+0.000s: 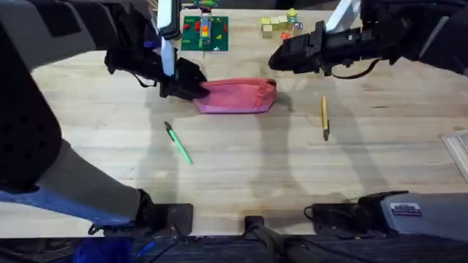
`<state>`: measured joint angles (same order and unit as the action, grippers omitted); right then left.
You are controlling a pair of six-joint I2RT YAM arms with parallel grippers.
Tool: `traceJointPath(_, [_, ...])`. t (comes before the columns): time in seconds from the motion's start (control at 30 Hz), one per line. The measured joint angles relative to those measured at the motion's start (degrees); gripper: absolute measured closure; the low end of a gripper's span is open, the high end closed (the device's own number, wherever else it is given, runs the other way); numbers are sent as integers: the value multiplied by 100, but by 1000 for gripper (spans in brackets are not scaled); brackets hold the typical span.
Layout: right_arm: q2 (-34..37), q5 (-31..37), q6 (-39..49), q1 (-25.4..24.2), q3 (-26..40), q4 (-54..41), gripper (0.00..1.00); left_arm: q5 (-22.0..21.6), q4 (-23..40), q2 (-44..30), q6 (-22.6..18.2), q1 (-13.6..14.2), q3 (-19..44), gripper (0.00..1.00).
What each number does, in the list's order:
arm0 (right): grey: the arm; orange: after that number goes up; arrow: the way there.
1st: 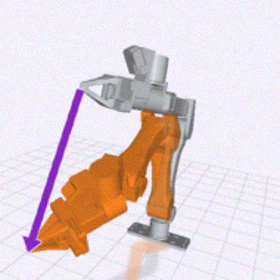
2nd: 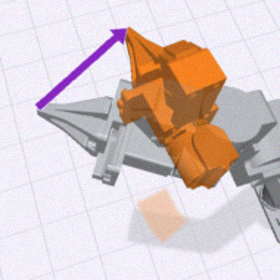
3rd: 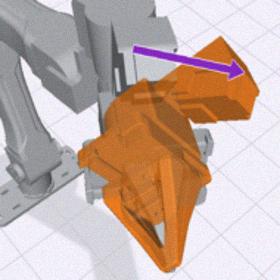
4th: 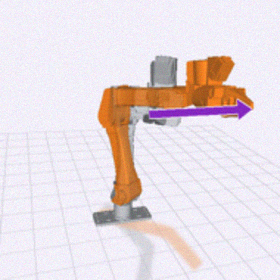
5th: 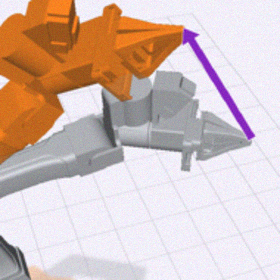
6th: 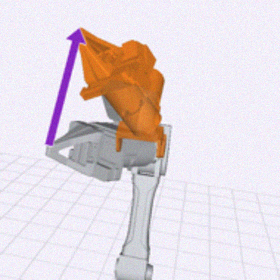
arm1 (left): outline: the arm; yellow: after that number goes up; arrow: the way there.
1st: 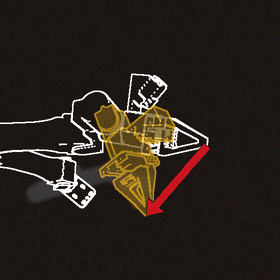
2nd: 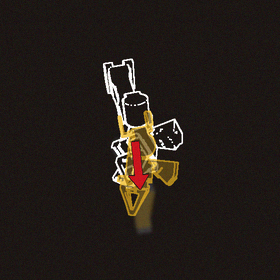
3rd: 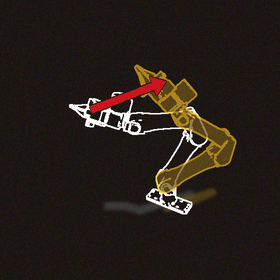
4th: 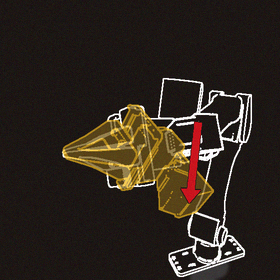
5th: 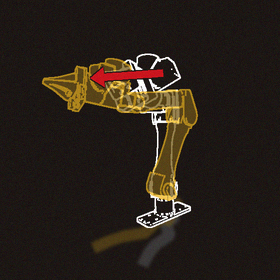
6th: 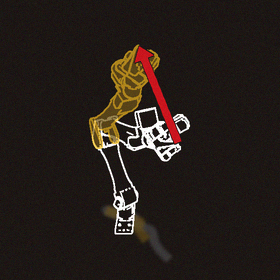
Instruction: Unzip the bag, pick up the pens from the table one at a time and place them inside, then zip the bag closed.
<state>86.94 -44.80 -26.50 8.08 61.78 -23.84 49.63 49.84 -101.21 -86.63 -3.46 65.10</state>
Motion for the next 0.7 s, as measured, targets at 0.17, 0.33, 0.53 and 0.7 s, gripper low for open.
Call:
traceJointPath(0.17, [0,67,80,17,0,-21,967,-1,0,0,0,0,0,957])
traceJointPath(0.33, [-197,756,367,363,0,-59,968,0,0,0,0,0,0,957])
traceJointPath(0.53, [-1117,2514,753,1411,0,-59,969,0,-13,0,0,0,0,957])
traceJointPath(0.7, [-1799,4074,879,2249,0,-159,744,0,-13,0,0,0,0,957])
